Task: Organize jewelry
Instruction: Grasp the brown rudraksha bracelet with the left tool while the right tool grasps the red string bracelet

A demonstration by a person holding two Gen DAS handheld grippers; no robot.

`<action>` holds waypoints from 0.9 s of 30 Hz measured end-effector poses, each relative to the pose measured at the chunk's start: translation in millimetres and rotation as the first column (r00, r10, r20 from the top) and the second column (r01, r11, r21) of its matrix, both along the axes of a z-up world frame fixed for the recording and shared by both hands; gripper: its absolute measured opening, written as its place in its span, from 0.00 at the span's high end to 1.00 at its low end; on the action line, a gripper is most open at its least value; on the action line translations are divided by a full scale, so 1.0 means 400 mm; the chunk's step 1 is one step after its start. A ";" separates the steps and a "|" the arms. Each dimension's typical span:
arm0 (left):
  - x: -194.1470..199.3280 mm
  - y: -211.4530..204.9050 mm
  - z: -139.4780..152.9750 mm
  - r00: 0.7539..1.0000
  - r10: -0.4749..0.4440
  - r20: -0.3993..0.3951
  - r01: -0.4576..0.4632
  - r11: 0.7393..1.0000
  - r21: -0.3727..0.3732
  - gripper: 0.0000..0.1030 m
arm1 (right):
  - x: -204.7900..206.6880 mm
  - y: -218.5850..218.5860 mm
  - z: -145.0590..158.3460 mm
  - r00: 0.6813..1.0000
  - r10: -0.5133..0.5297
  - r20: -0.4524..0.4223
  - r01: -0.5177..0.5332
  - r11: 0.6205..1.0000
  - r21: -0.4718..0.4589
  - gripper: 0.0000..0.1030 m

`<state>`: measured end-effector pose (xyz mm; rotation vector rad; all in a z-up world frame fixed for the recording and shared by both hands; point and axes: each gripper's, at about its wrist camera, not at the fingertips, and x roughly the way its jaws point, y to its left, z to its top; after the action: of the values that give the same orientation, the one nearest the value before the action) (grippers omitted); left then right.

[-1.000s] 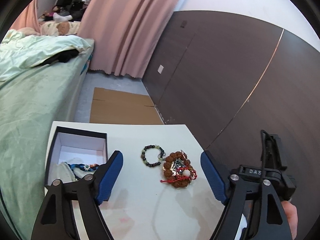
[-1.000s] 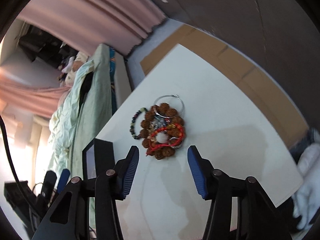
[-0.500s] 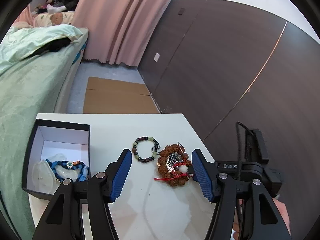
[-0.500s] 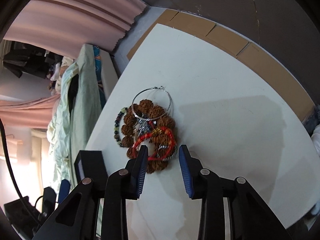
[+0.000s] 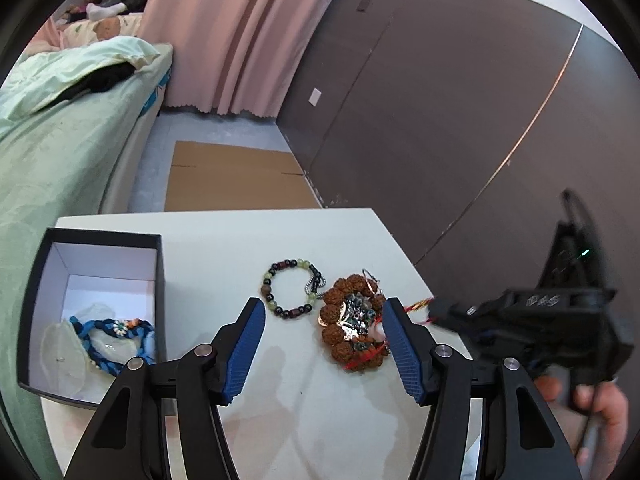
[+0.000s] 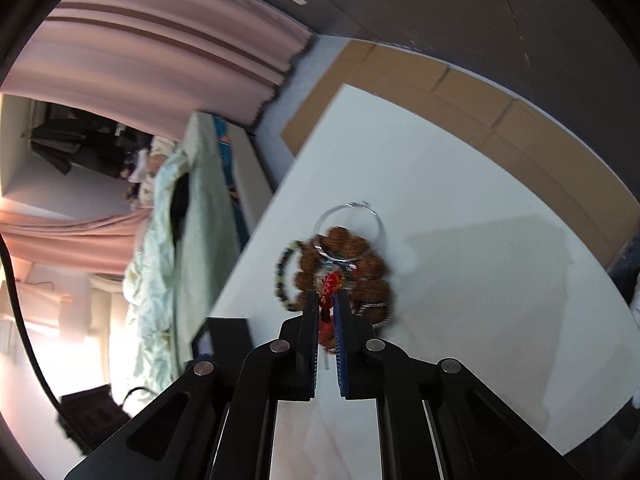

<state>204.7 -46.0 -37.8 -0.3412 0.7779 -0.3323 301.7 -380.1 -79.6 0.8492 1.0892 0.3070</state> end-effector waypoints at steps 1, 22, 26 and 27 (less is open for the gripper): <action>0.001 -0.007 -0.002 1.000 -0.006 -0.002 0.006 1.000 0.002 0.41 | 0.000 -0.001 0.010 1.000 -0.001 0.011 0.001 1.000 0.004 0.91; 0.105 -0.132 -0.137 0.985 -0.081 -0.152 0.094 0.992 0.082 0.62 | 0.021 -0.062 0.071 0.993 -0.091 0.079 0.087 0.994 0.061 0.91; 0.108 -0.132 -0.151 0.986 -0.070 -0.152 0.087 0.990 0.109 0.62 | 0.022 -0.050 0.071 0.994 -0.080 0.077 0.076 0.996 0.053 0.91; 0.109 -0.129 -0.156 0.985 -0.070 -0.159 0.087 0.991 0.102 0.62 | 0.026 -0.044 0.069 0.994 -0.076 0.075 0.072 0.996 0.055 0.91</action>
<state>248.2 -97.8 -100.2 -0.2358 0.9607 -0.3387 311.9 -397.6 -52.0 0.9154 0.9795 0.3050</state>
